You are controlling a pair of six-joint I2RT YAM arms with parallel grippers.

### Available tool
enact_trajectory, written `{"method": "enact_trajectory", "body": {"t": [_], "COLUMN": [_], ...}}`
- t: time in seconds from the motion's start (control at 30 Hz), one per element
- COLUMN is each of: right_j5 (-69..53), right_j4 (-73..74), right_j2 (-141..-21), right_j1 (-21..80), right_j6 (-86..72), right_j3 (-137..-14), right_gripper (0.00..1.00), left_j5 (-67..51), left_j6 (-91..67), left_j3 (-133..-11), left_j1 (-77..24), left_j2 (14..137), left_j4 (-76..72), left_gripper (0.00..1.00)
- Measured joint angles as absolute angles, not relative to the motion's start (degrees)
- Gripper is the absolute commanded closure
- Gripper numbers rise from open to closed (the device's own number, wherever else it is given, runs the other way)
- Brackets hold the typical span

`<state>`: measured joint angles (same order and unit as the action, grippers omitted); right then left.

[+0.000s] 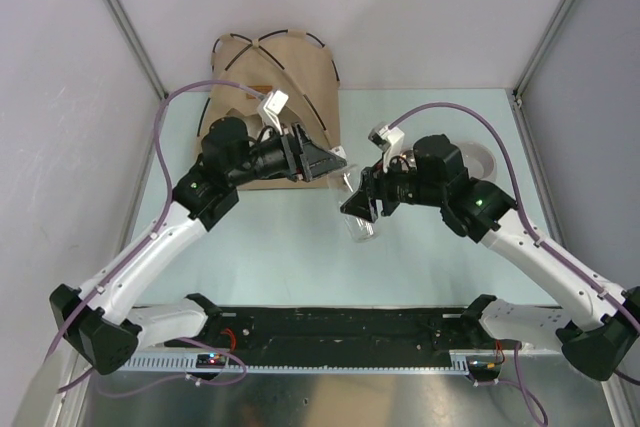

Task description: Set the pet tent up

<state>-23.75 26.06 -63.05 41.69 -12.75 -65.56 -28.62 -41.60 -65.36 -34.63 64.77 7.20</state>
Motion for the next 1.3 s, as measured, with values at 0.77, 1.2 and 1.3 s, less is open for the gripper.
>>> {"method": "enact_trajectory", "body": {"t": [0.77, 1.2, 1.3], "right_j5": [-14.7, -11.9, -7.3], "right_j4": [27.3, 24.0, 20.0], "right_j2": [-64.6, -63.7, -61.3], "right_j1": [47.1, 47.8, 47.8], "right_j6": [-8.7, -12.3, -15.7], "right_j3": [-67.2, -67.2, -67.0], "right_gripper": [0.06, 0.01, 0.01], "left_j5": [-28.9, -26.3, -22.6], "left_j6": [-43.3, -42.9, -43.0], "left_j3": [-65.3, -65.1, -65.3], "left_j1": [-34.2, -28.6, -26.3], "left_j2": [67.6, 63.8, 60.7], "left_j4": [7.9, 8.9, 9.6], "left_gripper": [1.0, 1.0, 1.0]}}
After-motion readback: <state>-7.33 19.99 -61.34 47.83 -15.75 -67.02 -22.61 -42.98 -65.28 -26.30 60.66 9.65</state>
